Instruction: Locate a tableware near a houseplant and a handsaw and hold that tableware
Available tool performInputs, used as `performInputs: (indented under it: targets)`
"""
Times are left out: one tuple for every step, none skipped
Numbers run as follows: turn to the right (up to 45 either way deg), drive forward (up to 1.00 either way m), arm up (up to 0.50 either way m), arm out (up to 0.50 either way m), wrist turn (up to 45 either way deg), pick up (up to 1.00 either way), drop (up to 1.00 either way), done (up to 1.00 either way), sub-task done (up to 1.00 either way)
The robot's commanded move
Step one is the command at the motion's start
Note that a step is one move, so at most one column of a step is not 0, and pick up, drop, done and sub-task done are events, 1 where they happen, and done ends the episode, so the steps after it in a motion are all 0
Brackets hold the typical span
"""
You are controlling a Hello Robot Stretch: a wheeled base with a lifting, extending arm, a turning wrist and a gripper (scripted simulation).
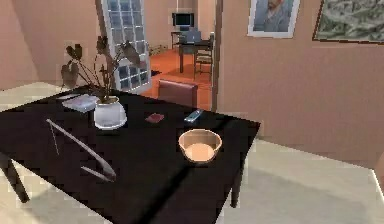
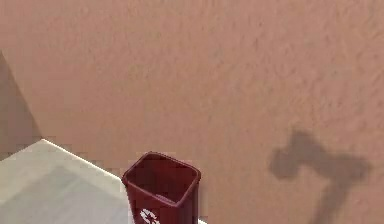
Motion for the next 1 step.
performInputs:
  targets:
    - [-45.0,0.00,0.00,0.00,0.0,0.00,0.00,0.00,0.00]
